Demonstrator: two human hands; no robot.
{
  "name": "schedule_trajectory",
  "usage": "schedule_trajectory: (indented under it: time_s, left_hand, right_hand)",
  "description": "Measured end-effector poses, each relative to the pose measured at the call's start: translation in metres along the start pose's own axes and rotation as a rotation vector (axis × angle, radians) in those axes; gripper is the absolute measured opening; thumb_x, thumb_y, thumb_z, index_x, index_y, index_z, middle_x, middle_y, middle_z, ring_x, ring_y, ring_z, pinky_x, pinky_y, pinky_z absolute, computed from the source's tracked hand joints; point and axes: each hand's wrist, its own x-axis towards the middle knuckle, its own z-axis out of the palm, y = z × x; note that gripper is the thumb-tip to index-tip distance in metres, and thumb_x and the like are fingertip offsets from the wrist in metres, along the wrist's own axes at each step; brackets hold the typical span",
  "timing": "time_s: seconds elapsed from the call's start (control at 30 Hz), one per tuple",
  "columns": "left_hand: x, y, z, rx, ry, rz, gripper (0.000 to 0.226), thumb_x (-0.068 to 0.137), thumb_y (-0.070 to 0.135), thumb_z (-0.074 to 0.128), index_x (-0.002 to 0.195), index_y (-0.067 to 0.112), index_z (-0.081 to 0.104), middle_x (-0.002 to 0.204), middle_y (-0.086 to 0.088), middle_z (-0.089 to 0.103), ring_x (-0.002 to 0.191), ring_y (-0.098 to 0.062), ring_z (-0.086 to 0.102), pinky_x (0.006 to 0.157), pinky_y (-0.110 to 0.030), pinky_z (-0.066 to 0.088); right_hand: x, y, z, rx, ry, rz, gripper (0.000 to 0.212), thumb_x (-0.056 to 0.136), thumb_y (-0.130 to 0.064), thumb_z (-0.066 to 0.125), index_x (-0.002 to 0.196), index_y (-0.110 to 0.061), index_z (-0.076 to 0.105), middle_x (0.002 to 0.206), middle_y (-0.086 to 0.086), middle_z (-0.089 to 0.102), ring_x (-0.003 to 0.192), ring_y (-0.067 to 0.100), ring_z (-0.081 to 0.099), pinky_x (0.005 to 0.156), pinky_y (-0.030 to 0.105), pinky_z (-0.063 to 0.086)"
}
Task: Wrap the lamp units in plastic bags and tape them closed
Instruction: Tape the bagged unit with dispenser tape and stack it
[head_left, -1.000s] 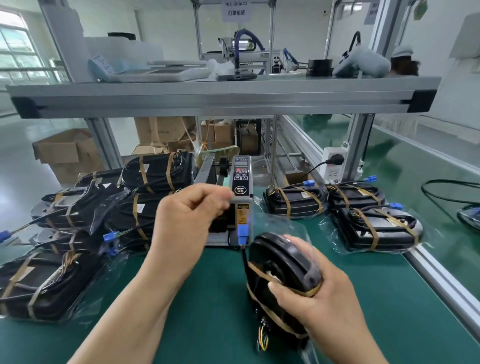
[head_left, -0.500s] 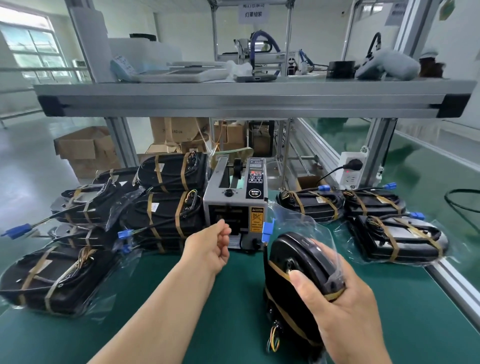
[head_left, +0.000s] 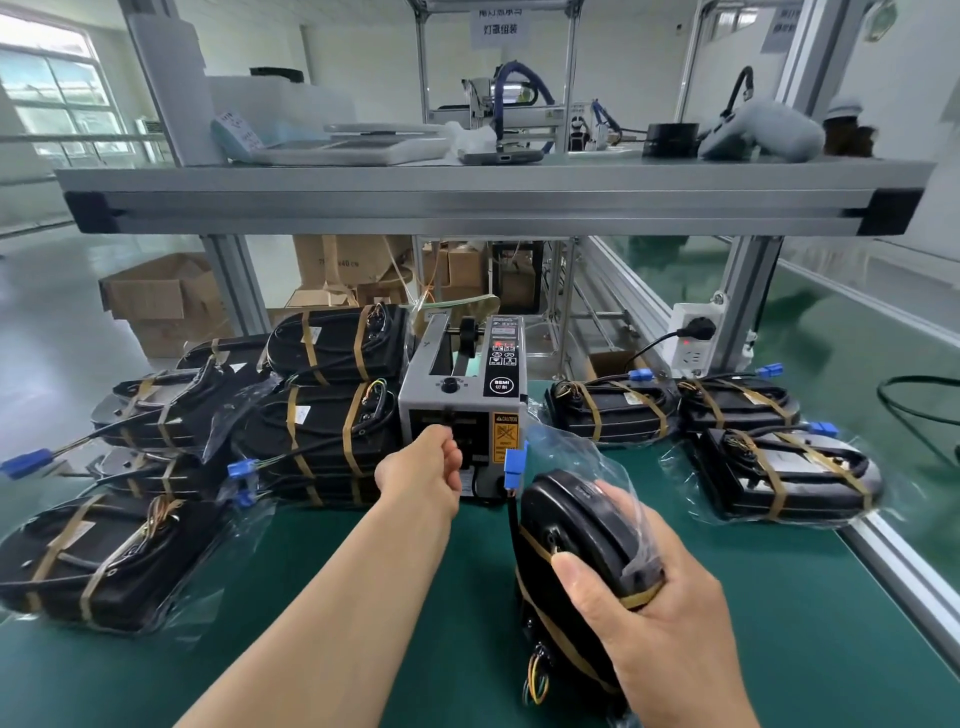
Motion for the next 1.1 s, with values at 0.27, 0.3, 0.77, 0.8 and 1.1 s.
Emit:
schedule_trajectory:
  time_s: [0.27,0.3,0.77,0.8,1.1]
  left_hand:
    - [-0.076,0.015,-0.049,0.177,-0.479,0.340,0.022,0.081,0.018,0.074,0.063,0.021,0.063,0.060,0.004,0.050,0.048,-0.007,0.043,0.049,-0.018,0.041]
    - [-0.092,0.018,-0.055,0.256,-0.575,0.366,0.022,0.076,0.022,0.078,0.059,0.022,0.063,0.061,0.003,0.050,0.051,-0.009,0.043,0.052,-0.019,0.042]
    - [-0.136,0.008,-0.035,0.677,-0.628,0.512,0.015,0.074,0.019,0.077,0.060,0.017,0.071,0.060,0.005,0.062,0.049,0.003,0.049,0.050,-0.007,0.038]
    - [-0.136,0.007,-0.033,0.683,-0.619,0.515,0.016,0.074,0.018,0.077,0.059,0.017,0.070,0.060,0.005,0.062,0.048,0.003,0.049,0.050,-0.007,0.038]
    - [-0.138,0.002,-0.032,0.641,-0.606,0.510,0.020,0.075,0.015,0.077,0.058,0.016,0.070,0.055,0.007,0.061,0.044,0.004,0.047,0.048,-0.008,0.038]
  right_hand:
    - [0.000,-0.002,0.000,-0.025,-0.038,-0.052,0.054,0.062,-0.027,0.088,0.105,-0.053,0.068,0.093,-0.029,0.073,0.085,-0.009,0.069,0.073,-0.001,0.045]
    - [-0.001,-0.002,0.001,-0.025,-0.033,-0.057,0.054,0.059,-0.034,0.084,0.106,-0.052,0.066,0.093,-0.029,0.073,0.085,-0.010,0.069,0.074,-0.001,0.045]
    - [-0.004,0.000,0.003,-0.034,-0.062,-0.096,0.052,0.065,-0.035,0.083,0.112,-0.049,0.066,0.099,-0.024,0.074,0.090,-0.002,0.071,0.075,0.008,0.050]
    - [-0.004,0.000,0.003,-0.040,-0.061,-0.099,0.052,0.065,-0.034,0.083,0.112,-0.049,0.065,0.099,-0.024,0.074,0.090,-0.002,0.071,0.074,0.006,0.049]
    - [-0.004,-0.001,0.004,-0.041,-0.052,-0.097,0.053,0.064,-0.043,0.080,0.114,-0.048,0.064,0.100,-0.025,0.073,0.092,-0.004,0.070,0.075,0.005,0.048]
